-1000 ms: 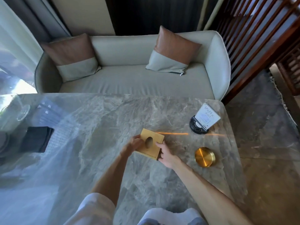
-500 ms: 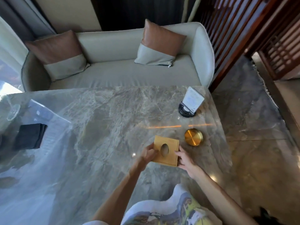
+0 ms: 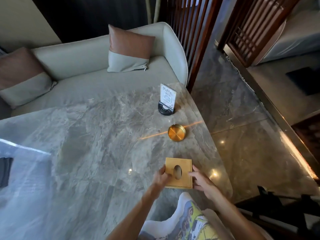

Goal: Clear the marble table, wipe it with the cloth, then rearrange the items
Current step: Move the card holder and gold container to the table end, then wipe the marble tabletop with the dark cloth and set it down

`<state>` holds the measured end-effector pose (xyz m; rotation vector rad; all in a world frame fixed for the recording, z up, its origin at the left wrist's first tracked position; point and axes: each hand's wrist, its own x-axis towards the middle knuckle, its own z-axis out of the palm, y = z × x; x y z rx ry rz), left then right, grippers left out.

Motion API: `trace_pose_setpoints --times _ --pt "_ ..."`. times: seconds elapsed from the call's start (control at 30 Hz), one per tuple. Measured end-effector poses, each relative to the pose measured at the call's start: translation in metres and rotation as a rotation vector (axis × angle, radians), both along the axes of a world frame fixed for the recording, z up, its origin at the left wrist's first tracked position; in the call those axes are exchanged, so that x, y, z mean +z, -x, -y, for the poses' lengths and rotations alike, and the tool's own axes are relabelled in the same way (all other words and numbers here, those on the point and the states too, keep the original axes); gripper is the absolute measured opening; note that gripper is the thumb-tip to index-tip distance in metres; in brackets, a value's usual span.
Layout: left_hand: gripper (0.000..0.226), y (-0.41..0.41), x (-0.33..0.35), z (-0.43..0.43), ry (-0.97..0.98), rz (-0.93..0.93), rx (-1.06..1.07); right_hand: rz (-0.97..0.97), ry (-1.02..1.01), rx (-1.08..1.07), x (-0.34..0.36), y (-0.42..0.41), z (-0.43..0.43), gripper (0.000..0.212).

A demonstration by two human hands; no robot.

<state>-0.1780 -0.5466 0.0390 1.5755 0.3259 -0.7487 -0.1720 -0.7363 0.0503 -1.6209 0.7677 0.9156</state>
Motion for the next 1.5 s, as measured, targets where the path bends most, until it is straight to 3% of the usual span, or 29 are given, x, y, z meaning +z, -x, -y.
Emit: trace_pose_setpoints --times 0.13,0.43,0.63,0.73,0.83,0.93,1.07,1.2,1.3,1.4,1.5 --pt "0.041 0.005 -0.004 0.001 -0.042 -0.032 0.006 -0.032 0.003 -0.02 -0.006 0.008 -0.002 0.059" --pt "0.045 0.014 -0.006 -0.002 0.029 -0.119 0.026 -0.041 0.0 -0.05 -0.015 0.02 -0.007 0.055" --pt "0.049 0.021 -0.003 -0.024 0.005 -0.193 0.024 0.102 0.117 -0.087 -0.003 0.025 -0.024 0.056" --pt "0.052 0.034 -0.008 -0.055 -0.091 -0.145 0.036 0.349 0.386 0.046 0.0 0.029 -0.04 0.057" --pt "0.048 0.049 -0.007 -0.106 -0.113 -0.171 0.123 0.52 0.49 0.144 0.002 0.032 -0.072 0.044" --pt "0.054 0.07 -0.008 -0.173 -0.051 -0.23 0.237 0.588 0.461 0.242 0.008 0.037 -0.124 0.034" --pt "0.018 0.1 -0.021 -0.274 -0.075 -0.253 0.324 0.585 0.363 0.398 0.004 0.059 -0.216 0.029" --pt "0.022 0.142 -0.028 -0.366 -0.155 -0.259 0.398 0.511 0.264 0.573 -0.004 0.096 -0.304 0.036" --pt "0.021 0.169 -0.02 -0.415 -0.257 -0.265 0.474 0.509 0.19 0.684 -0.004 0.121 -0.355 0.064" --pt "0.022 0.19 -0.017 -0.449 -0.349 -0.252 0.505 0.496 0.179 0.825 -0.004 0.124 -0.379 0.043" --pt "0.049 0.21 -0.015 -0.465 -0.512 -0.208 0.475 0.526 0.18 0.883 -0.009 0.11 -0.384 0.039"
